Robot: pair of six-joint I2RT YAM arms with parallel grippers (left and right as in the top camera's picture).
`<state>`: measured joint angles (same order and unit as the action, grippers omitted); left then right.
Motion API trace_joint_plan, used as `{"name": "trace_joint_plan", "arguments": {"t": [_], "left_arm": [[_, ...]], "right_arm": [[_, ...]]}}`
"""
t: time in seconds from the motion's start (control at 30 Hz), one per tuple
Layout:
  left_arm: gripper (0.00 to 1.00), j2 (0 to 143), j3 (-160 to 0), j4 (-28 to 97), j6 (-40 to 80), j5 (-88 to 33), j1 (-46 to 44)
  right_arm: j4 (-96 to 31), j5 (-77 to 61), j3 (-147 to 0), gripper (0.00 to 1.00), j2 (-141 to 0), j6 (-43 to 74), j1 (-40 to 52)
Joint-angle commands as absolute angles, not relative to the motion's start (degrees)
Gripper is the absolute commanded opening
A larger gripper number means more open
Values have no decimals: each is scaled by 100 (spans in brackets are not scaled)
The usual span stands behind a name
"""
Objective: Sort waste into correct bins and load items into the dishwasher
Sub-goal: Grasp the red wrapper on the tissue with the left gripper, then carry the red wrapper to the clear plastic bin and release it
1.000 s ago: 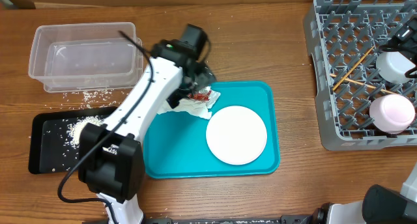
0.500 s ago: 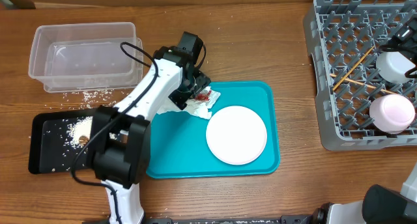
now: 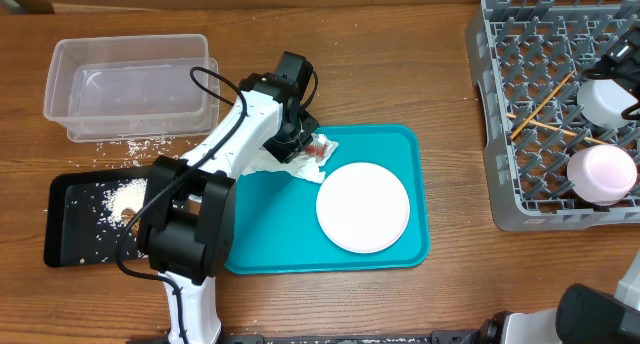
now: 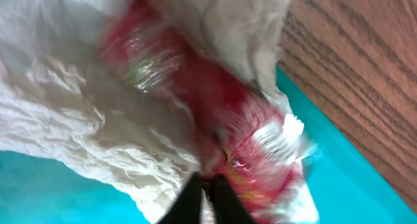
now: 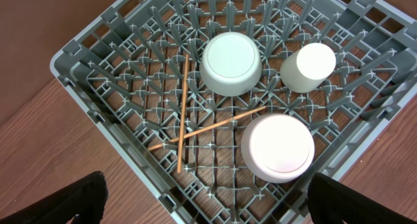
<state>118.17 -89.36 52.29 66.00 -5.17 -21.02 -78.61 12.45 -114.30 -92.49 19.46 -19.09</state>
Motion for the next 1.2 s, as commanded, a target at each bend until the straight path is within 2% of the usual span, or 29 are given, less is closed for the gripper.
{"name": "trace_joint_plan", "arguments": {"t": [0.0,0.13,0.27,0.7,0.97,1.17], "left_arm": [[4,11839,-8921,5249,6473,-670,-2147],[4,11808,-9039,5389,6119,-1146,-2123],[4,11594,-9290,5870,5942,-1094,-2086],[4,10051,-9404,6281,5920,204,-1981],[4,9804,-9402,5498,5922,1619,-1205],[4,9900,-9402,4794,5909,1855,-285]], "right_arm": [[-7830,1299,-11443,100,-9205,1951,-1903],[-7830,1299,-11443,100,-9205,1951,-1903],[-7830,1299,-11443,100,-9205,1951,-1903],[-7830,1299,-11443,100,-9205,1951,-1903],[-7830,1299,-11443,100,-9205,1951,-1903],[-7830,1299,-11443,100,-9205,1951,-1903]]}}
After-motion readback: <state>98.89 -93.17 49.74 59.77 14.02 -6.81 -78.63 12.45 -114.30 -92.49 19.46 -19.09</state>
